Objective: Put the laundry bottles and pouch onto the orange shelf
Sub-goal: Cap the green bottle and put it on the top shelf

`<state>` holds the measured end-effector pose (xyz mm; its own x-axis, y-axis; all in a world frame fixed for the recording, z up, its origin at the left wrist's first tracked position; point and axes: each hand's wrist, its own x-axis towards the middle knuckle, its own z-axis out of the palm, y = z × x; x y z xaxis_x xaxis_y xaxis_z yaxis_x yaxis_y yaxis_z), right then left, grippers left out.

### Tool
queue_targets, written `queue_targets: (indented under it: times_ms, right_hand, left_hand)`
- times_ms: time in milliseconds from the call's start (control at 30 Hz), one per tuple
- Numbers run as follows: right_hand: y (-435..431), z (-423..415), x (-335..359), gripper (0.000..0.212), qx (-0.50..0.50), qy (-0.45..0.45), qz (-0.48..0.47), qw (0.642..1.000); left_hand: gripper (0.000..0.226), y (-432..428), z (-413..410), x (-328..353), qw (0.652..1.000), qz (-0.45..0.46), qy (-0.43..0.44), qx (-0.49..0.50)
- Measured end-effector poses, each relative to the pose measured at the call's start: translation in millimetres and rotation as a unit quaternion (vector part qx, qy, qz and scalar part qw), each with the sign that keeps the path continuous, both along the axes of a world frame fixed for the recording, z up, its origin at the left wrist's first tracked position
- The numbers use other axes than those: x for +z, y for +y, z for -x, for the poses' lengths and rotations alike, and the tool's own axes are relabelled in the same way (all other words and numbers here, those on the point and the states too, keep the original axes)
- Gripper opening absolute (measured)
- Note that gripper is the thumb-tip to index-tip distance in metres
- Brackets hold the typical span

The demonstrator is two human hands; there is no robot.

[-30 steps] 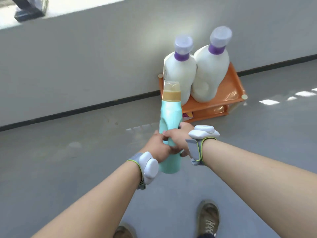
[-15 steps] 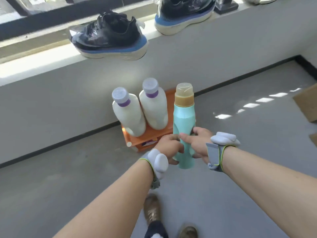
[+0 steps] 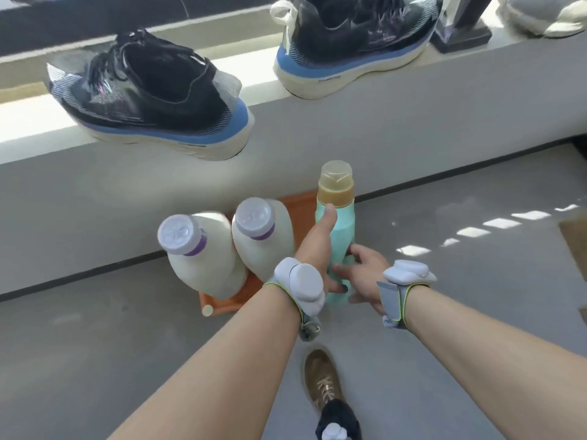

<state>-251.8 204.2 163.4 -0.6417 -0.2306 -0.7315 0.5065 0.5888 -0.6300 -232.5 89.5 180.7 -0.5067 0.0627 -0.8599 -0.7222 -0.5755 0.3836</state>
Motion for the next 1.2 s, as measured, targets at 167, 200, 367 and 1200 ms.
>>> queue_targets:
  times_ms: [167,200,367,1200]
  right_hand:
    - [-9.6,44.8,-14.7,0.053,-0.019,-0.123,0.029,0.992]
    - [-11.8,51.3,-17.6,0.053,-0.021,-0.14,0.035,0.989]
    - [-29.7,82.6,-25.4,0.045,-0.167,-0.285,0.15,0.932]
    - [-69.4,97.3,-58.7,0.053,-0.106,-0.259,0.152,0.948]
  left_hand:
    - [0.063,10.4,35.3,-34.7,0.991,0.119,-0.027,0.062]
    - [0.057,11.9,37.7,-42.8,0.987,0.131,-0.029,0.085]
    - [0.057,16.8,34.5,-78.3,0.981,0.115,0.012,0.156]
    - [0.049,-3.1,-12.8,-138.5,0.898,0.151,-0.258,0.323]
